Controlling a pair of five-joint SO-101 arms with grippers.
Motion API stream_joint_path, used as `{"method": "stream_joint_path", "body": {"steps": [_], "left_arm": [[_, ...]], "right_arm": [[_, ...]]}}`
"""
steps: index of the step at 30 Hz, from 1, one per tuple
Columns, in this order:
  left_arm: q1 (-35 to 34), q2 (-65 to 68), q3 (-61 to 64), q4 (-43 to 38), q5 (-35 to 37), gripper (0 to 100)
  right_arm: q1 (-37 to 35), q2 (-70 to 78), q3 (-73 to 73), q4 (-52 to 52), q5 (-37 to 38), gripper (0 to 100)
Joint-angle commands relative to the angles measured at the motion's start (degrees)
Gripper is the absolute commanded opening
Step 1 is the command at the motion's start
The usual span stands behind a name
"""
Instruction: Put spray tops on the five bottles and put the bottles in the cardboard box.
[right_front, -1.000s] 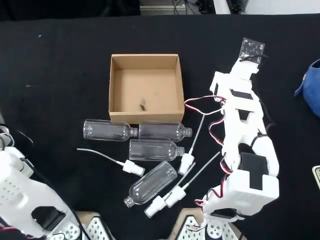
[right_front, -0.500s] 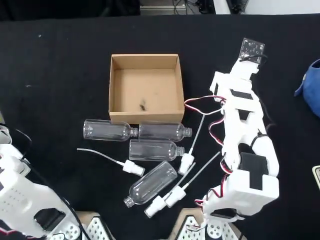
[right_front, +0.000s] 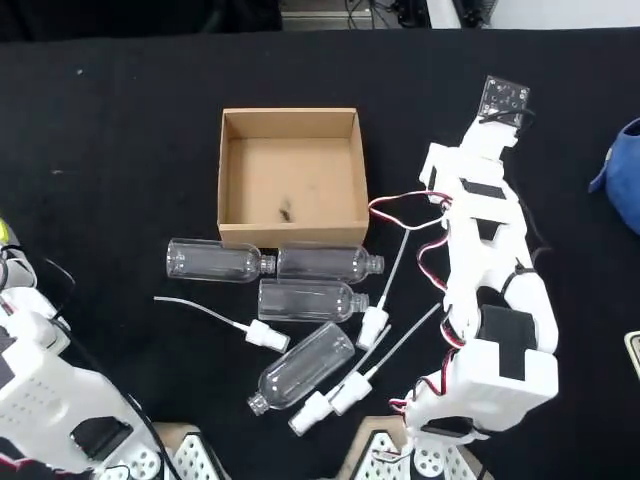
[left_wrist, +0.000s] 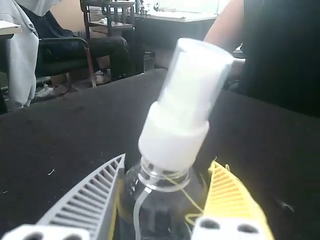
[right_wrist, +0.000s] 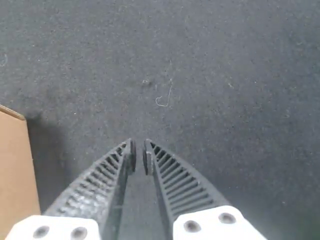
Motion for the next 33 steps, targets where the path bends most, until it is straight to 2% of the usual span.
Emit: {"method": "stream_joint_path", "body": {"steps": [1, 5, 8, 12, 18, 23, 27, 33], "left_arm": [[1.2, -7.8, -2.1, 1.7, -0.2, 3], [5.4, -18.0, -4.1, 15.7, 0.2, 3], [11.5, -27.3, -4.0, 25.1, 0.2, 3], [21.6, -35.4, -3.9, 31.0, -0.3, 3], [37.7, -36.3, -4.8, 32.0, -0.2, 3], [48.0, -36.0, -7.7, 32.0, 0.2, 3], [51.6, -31.3, -12.0, 31.8, 0.2, 3], [52.1, -18.7, -22.3, 31.6, 0.2, 3]], "right_arm": [[1.1, -0.7, -3.9, -1.0, -0.2, 1.2], [1.1, -0.7, -3.9, -1.0, -0.3, 1.2], [1.1, -0.5, -3.9, -1.0, -0.3, 1.2], [1.1, -0.5, -3.9, -1.1, -0.3, 1.2], [1.2, -0.5, -3.9, -1.1, -0.2, 1.2], [1.2, -0.5, -3.9, -1.2, -0.2, 1.2], [1.2, -0.5, -3.9, -1.2, -0.2, 1.2], [1.2, -0.4, -4.0, -1.3, -0.2, 1.2]]}}
